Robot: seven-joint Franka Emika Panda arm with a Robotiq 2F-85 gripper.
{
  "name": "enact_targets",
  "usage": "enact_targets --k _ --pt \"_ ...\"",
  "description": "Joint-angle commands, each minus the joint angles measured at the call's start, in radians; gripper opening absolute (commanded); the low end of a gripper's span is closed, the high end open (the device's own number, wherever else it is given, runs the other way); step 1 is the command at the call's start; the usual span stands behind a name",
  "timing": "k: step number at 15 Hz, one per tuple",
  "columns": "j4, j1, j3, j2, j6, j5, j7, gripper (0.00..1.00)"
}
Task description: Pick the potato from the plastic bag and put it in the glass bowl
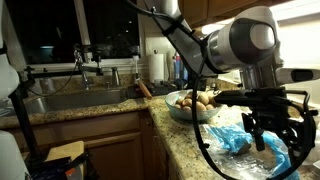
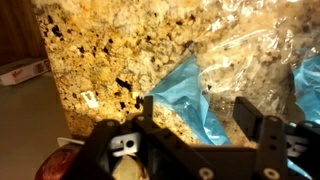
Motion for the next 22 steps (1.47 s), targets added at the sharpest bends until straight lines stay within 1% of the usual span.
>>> enact_targets --k 1,5,8,11,12,13,14,17,19,22 --pt "0.026 0.019 -0.013 0.020 -0.003 0.021 -0.019 0.52" --pt "0.037 0.021 -0.005 0.030 -0.006 0.039 -0.036 0.26" --pt "0.044 0.018 0.007 0.036 -0.007 0.071 -0.066 0.08" --pt "0.048 0.011 0.024 0.037 -0.011 0.115 -0.118 0.03" --pt "0.051 0.009 0.030 0.036 -0.015 0.131 -0.139 0.00" --pt "0.051 0.007 0.037 0.035 -0.016 0.148 -0.164 0.05" --pt "0.052 0.007 0.041 0.034 -0.015 0.159 -0.181 0.06" --pt "0.055 0.002 0.058 0.033 -0.019 0.200 -0.245 0.07" --pt "0.057 0.002 0.063 0.034 -0.022 0.216 -0.273 0.05" --pt "0.061 0.002 0.066 0.040 -0.027 0.228 -0.299 0.06"
